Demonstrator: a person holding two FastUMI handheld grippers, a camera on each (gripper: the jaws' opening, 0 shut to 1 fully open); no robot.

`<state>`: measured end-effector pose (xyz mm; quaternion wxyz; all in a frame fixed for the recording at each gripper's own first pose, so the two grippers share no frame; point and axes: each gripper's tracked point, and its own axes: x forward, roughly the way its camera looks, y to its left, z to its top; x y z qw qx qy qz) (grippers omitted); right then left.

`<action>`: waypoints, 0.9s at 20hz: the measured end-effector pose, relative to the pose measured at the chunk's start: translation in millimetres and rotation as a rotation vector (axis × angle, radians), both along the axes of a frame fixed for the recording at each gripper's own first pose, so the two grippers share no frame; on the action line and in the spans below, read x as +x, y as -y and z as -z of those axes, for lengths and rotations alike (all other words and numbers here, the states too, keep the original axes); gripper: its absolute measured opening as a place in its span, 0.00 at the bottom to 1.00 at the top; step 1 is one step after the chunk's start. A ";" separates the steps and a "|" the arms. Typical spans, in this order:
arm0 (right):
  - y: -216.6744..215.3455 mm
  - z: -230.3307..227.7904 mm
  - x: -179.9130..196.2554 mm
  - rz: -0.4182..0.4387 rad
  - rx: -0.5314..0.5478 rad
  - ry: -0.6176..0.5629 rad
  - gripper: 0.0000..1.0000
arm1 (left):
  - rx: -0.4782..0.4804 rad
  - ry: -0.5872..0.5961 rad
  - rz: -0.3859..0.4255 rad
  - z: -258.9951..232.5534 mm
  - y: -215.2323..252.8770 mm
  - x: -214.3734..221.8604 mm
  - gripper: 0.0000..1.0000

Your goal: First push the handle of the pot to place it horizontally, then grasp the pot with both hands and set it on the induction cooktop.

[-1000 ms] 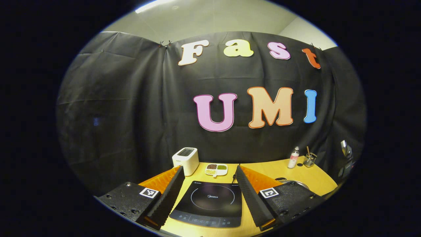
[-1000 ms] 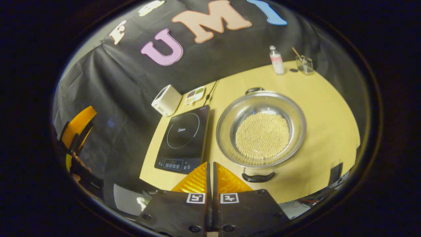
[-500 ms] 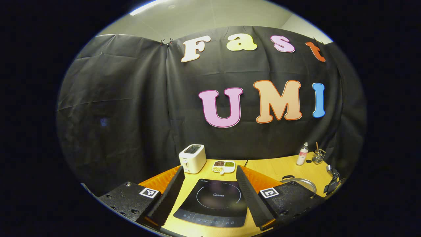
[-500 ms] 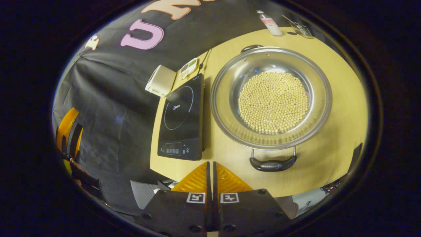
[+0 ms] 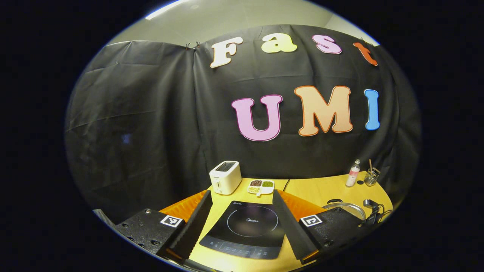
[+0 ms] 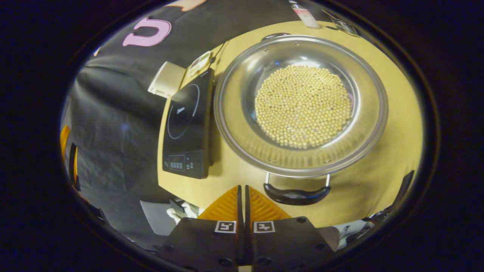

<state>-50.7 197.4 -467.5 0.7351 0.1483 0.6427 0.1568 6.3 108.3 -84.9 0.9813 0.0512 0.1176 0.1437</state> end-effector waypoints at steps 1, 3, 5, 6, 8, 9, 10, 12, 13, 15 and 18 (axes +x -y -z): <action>1.1 -2.6 -0.9 -0.004 0.015 -0.012 0.03 | -0.002 0.000 -0.003 -0.6 2.6 0.5 0.98; 8.3 -4.3 3.1 0.002 0.022 -0.013 0.02 | -0.003 -0.002 -0.008 1.3 8.1 1.7 0.96; 16.6 -6.5 11.3 0.016 0.031 -0.014 0.02 | -0.006 -0.002 -0.013 3.0 14.2 2.9 0.96; 20.1 -6.0 12.8 0.021 0.035 -0.016 0.00 | -0.009 -0.003 -0.016 4.4 17.0 4.0 0.98; 30.2 -6.4 17.6 0.026 0.035 -0.017 0.02 | -0.015 -0.001 -0.024 6.4 21.9 5.0 0.98; 36.1 -9.3 17.4 0.024 0.028 -0.017 0.00 | -0.019 -0.001 -0.028 7.1 24.6 5.5 0.98; 42.3 -8.9 19.4 0.020 0.016 -0.007 0.03 | -0.025 -0.002 -0.032 9.0 26.7 6.3 0.98; 57.3 -7.5 23.7 0.007 -0.023 0.013 0.03 | -0.038 -0.001 -0.040 11.0 30.2 4.3 0.98; 64.3 -7.6 26.9 -0.001 -0.043 0.019 0.03 | -0.043 -0.001 -0.044 11.4 31.6 4.1 0.98; 82.6 -7.9 30.4 -0.011 -0.085 0.032 0.02 | -0.049 -0.003 -0.056 13.0 32.5 3.3 0.98; 109.2 -6.6 40.4 -0.020 -0.158 0.066 0.03 | -0.046 -0.010 -0.080 15.0 30.4 0.1 0.98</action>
